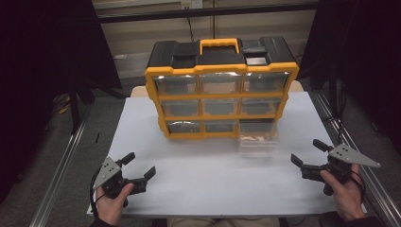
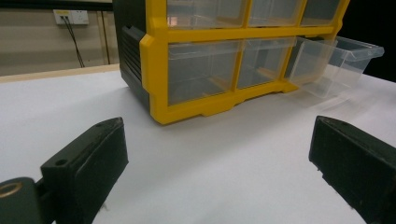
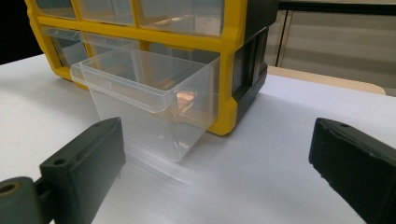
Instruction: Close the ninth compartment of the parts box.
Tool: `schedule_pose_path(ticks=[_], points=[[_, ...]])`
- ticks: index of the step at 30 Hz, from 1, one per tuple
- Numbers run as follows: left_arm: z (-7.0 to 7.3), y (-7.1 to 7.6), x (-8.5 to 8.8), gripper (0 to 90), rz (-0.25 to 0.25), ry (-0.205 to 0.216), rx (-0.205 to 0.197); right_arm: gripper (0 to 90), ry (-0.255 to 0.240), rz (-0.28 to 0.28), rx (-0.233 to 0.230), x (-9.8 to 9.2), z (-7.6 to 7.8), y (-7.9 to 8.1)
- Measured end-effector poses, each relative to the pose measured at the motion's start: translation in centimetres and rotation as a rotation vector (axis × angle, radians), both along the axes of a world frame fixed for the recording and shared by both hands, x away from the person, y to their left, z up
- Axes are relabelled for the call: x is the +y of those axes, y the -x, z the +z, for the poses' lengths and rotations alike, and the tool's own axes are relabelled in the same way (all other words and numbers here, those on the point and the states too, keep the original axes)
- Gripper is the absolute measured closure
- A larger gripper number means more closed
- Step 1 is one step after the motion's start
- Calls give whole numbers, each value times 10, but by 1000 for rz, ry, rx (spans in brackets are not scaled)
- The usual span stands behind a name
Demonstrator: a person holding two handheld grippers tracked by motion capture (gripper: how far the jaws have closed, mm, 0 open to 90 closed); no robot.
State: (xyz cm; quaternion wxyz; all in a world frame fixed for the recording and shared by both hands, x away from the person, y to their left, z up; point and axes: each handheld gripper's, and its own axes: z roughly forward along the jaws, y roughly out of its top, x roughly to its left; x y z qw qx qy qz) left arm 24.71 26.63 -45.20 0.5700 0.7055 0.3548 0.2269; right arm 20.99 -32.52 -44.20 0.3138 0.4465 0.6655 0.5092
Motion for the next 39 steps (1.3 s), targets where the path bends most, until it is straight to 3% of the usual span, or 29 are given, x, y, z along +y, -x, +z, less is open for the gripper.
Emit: schedule_pose_path(ticks=[18, 39], points=[[0, -2, -1, 50, 4, 0, 17, 30, -8, 37, 26, 2, -1, 0], [1, 1, 0, 50, 1, -2, 15, 31, 20, 177, 62, 26, -1, -2]])
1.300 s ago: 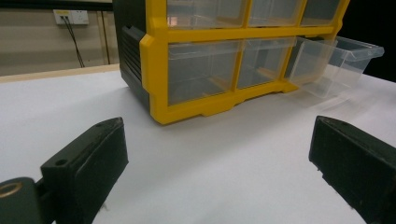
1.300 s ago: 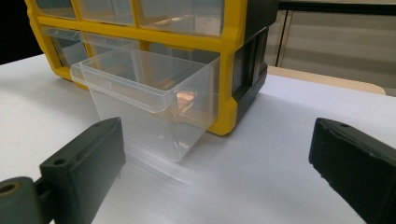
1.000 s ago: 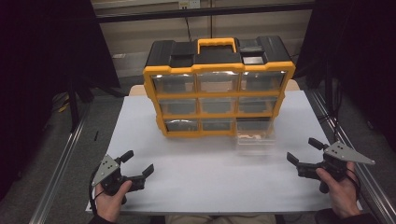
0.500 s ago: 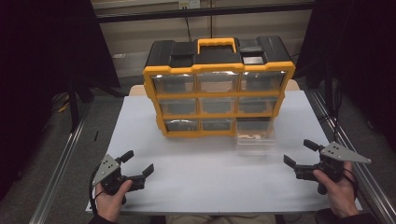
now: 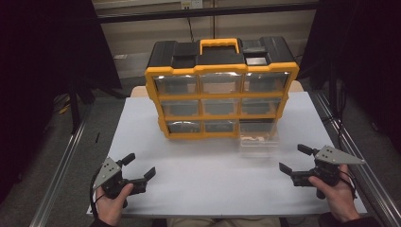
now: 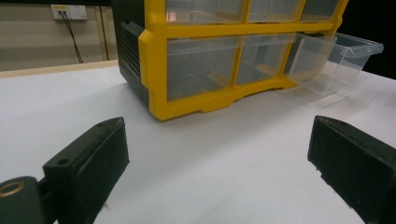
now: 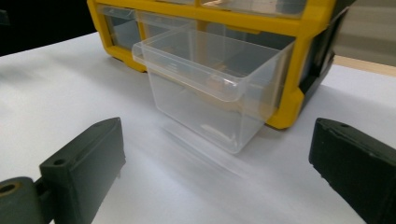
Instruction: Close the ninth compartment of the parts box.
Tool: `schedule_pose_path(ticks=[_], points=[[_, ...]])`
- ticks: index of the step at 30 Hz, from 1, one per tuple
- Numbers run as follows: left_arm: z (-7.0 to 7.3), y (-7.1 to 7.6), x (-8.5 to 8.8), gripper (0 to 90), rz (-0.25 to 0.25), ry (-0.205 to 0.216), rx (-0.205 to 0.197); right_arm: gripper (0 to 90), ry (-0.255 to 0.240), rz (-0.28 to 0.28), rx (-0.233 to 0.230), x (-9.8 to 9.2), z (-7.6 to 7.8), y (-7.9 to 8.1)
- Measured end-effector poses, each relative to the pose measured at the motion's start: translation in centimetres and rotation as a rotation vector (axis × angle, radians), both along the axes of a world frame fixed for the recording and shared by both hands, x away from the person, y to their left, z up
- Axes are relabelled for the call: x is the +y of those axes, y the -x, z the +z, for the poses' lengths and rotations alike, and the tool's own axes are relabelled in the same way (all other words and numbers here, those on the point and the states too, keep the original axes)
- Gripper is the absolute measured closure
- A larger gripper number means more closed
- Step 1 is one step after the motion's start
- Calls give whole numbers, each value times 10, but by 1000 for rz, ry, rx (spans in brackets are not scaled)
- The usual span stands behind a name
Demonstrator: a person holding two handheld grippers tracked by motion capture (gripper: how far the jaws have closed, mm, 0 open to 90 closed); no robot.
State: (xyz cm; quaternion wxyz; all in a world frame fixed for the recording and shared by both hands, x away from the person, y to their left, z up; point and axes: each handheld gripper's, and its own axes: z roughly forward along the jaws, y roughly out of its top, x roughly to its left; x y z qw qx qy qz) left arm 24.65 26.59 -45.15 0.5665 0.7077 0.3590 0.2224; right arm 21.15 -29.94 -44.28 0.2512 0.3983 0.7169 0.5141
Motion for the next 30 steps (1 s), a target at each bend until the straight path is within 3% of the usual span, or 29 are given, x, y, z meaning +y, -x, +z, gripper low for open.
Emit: schedule_pose_path(ticks=[18, 26, 30], points=[[0, -1, 0, 50, 3, -4, -1, 108, 10, 104, 28, 31, -1, -2], [0, -1, 0, 50, 3, -2, -1, 217, -1, 128, 49, 41, -2, -6], [0, -1, 0, 50, 3, -7, -3, 332, -6, 150, 54, 46, -2, -8]])
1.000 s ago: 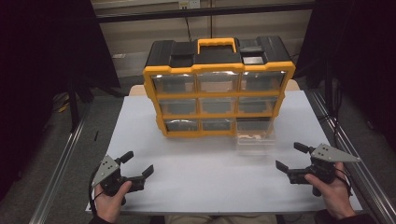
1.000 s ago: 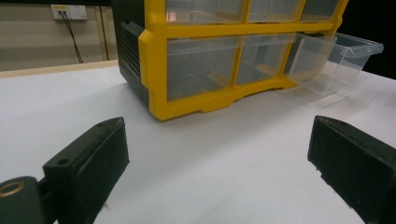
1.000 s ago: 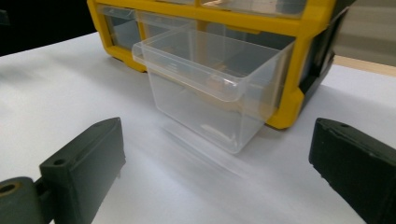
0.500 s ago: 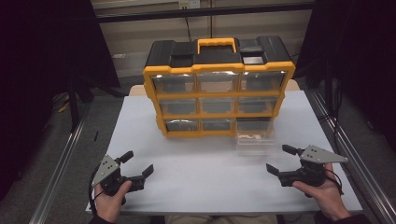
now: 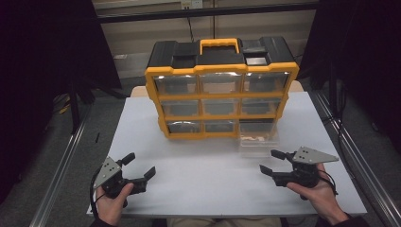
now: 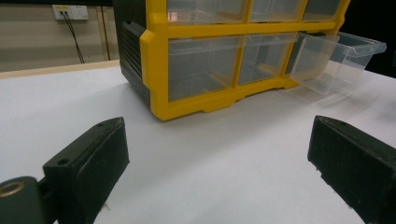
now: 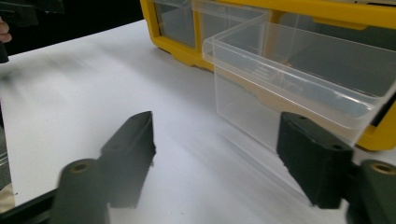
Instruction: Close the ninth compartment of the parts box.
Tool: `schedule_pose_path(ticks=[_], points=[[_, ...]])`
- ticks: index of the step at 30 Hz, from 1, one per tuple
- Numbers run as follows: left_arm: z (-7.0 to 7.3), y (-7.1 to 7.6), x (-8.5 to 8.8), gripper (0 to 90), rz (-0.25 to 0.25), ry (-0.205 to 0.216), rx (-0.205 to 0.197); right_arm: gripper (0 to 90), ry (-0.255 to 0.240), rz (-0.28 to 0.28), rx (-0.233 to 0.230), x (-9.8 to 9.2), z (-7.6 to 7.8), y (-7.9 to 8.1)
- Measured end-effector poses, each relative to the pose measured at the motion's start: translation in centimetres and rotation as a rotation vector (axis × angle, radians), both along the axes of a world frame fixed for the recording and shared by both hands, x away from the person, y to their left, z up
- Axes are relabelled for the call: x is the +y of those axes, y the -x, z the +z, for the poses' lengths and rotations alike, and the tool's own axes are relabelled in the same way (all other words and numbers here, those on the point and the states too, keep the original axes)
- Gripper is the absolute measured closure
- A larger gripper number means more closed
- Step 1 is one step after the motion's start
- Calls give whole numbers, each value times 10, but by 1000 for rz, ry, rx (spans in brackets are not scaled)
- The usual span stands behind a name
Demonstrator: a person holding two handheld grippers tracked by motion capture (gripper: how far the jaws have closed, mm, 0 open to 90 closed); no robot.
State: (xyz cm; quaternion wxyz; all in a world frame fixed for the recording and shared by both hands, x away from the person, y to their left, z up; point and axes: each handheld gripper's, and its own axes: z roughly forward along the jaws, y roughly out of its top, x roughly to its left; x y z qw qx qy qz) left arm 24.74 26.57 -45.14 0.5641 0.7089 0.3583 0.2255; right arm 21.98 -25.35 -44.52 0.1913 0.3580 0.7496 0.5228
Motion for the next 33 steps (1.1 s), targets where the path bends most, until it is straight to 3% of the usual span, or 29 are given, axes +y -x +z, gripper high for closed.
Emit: schedule_pose_path(ticks=[2, 4, 6, 24, 29, 33], points=[[0, 0, 0, 50, 3, -2, -1, 360, 1, 5, 0, 1, 0, -1], [0, 0, 0, 50, 2, -4, -1, 468, 0, 27, 9, 6, -1, -2], [0, 0, 0, 50, 2, 0, 1, 476, -1, 31, 9, 7, -2, -3], [0, 0, 1, 50, 13, 1, 6, 831, -6, 50, 35, 19, -12, -26], [0, 0, 1, 50, 15, -1, 5, 900, -7, 45, 40, 19, -14, -30], [0, 0, 1, 50, 13, 0, 5, 900, -9, 42, 43, 20, -15, -31]])
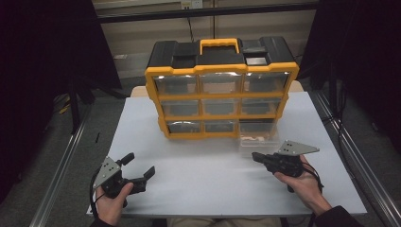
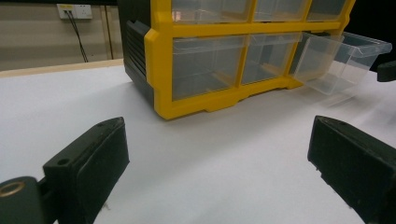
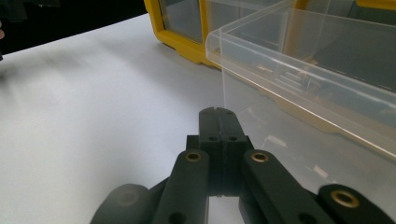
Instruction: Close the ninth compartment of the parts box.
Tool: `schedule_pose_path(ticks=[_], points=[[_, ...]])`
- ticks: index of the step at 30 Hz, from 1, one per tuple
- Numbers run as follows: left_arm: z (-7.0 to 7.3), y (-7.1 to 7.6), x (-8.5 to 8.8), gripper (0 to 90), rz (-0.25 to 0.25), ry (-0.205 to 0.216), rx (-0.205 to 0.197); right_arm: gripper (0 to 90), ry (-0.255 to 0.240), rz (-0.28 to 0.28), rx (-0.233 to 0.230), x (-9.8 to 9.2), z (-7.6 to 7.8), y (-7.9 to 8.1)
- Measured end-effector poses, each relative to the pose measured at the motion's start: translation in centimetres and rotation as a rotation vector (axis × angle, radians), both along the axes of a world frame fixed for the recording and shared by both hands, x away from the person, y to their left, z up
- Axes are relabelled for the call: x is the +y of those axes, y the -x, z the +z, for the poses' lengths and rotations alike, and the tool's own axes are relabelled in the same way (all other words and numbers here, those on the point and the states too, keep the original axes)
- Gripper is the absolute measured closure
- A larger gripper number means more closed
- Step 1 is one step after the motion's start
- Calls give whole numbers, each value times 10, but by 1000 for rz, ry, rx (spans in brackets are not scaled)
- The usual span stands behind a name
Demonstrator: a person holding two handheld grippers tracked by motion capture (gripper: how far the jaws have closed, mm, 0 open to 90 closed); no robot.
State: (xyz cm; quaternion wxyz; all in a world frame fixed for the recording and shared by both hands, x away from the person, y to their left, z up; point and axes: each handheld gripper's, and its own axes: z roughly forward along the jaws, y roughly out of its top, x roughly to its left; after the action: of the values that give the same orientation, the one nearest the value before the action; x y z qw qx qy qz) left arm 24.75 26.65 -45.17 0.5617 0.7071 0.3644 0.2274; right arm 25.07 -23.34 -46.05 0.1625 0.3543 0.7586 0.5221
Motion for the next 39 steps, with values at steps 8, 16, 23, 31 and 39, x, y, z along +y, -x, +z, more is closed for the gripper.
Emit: schedule_pose_path(ticks=[8, 16, 23, 31, 39], points=[[0, 0, 0, 50, -3, -1, -2, 900, 16, -21, 15, -2, -3, -4], [0, 0, -1, 50, -4, -1, -4, 900, 26, -39, 19, -5, -5, -7], [0, 0, -1, 50, -6, -6, -4, 900, 39, -59, 15, -7, -6, -10], [0, 0, 0, 50, -3, 1, -3, 900, 40, -79, 14, -8, -7, -15], [0, 0, 0, 50, -4, -1, -4, 900, 44, -85, 7, -8, -7, -18]])
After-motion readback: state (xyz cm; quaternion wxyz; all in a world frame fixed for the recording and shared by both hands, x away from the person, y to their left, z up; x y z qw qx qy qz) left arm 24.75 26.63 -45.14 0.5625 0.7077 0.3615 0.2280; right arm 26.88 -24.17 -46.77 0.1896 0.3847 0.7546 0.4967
